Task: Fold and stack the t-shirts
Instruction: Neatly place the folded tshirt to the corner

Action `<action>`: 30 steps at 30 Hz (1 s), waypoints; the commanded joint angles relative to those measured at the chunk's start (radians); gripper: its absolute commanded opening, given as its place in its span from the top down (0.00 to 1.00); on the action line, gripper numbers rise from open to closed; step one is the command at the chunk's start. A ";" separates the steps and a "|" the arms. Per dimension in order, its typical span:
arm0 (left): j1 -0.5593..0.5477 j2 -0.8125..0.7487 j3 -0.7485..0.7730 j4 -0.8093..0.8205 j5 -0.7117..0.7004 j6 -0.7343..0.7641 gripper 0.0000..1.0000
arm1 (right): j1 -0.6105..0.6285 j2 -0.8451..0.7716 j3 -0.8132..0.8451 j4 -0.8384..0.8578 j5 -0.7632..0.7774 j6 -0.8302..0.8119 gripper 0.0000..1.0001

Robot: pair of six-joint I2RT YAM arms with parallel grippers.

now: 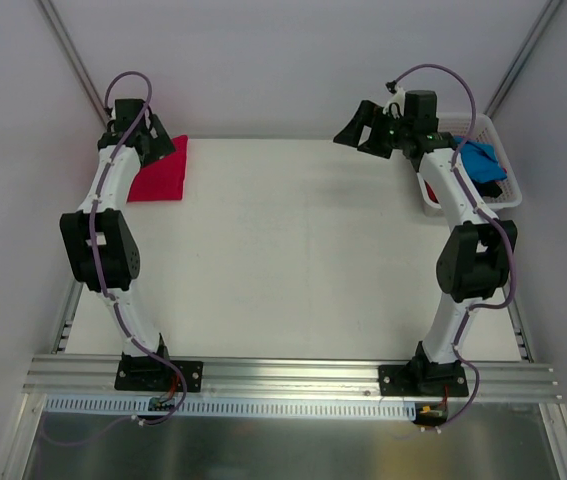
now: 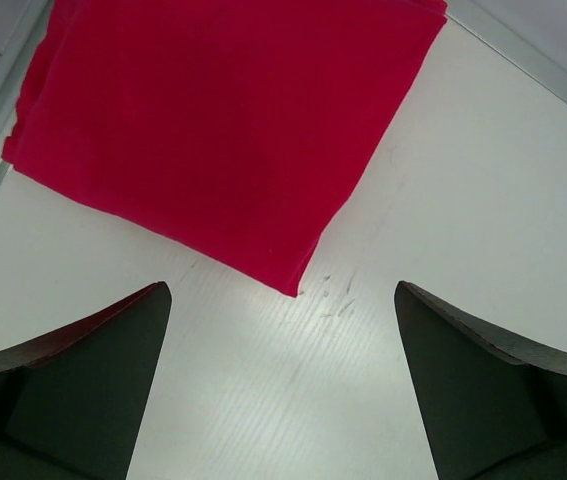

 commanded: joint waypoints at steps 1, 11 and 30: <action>0.031 -0.057 -0.004 -0.003 0.081 -0.052 0.05 | -0.003 -0.038 0.005 0.048 -0.023 0.000 0.01; 0.101 -0.028 0.016 -0.036 0.155 -0.071 0.08 | -0.003 -0.063 -0.041 0.071 -0.001 0.007 0.01; 0.101 -0.095 -0.003 -0.036 0.296 0.009 0.05 | -0.008 -0.132 -0.058 0.038 0.055 0.006 0.01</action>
